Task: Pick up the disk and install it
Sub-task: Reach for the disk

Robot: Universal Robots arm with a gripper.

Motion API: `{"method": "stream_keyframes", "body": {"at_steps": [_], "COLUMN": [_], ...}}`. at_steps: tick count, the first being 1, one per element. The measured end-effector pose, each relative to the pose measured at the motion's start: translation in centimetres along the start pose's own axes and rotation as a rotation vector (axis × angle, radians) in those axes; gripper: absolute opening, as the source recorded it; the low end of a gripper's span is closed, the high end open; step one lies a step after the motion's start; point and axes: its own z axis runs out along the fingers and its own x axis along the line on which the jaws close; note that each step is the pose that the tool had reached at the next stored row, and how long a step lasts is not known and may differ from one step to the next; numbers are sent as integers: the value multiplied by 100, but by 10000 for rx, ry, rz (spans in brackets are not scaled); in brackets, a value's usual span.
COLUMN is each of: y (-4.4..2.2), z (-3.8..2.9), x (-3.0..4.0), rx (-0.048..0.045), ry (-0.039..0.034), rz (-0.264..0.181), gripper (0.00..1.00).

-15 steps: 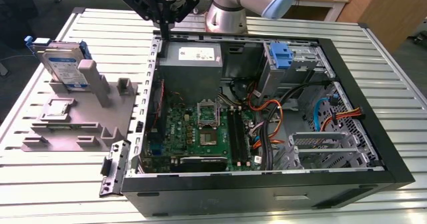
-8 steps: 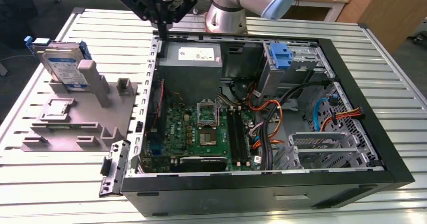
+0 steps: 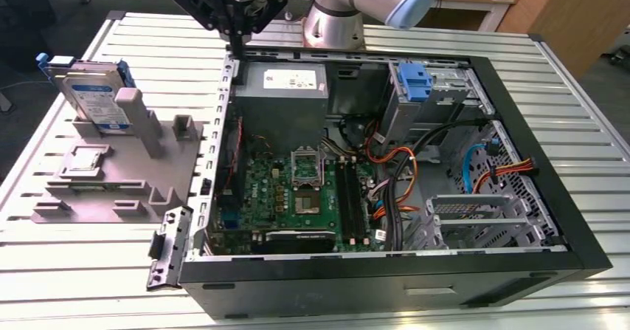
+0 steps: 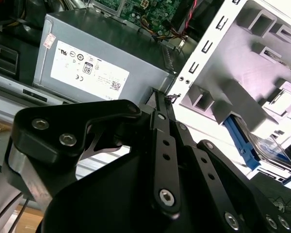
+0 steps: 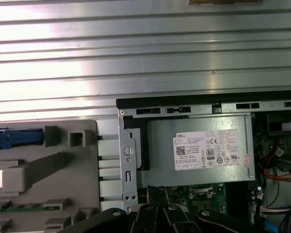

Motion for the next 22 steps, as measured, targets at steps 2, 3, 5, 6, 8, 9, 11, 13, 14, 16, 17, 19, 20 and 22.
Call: {"method": "stream_keyframes", "body": {"at_steps": [2, 3, 5, 6, 8, 9, 11, 13, 14, 16, 17, 19, 20, 22], "y": [-1, -2, -3, -3, -4, -4, -4, -4, -4, -5, -5, -6, -6, -7], "z": [1, 1, 2, 2, 3, 3, 3, 3, 3, 4, 4, 4, 4, 5], "x": [30, 52, 89, 105, 128, 133, 133, 134, 134, 137, 141, 151, 157, 169], "rx": [0, -1, 0, 0, 0, 0, 1, 1, 1, 0, -1, 0, 1, 0], "ry": [4, 5, 13, 17, 22, 24, 26, 27, 28, 27, 27, 29, 30, 30], "rz": [-1, 0, 1, 1, 1, 1, 1, 1, 1, 2, 1, 2, 1, 1], "gripper": [10, 10, 10, 10, 10, 10, 10, 10, 10, 10, 10, 10, 10, 10]}}
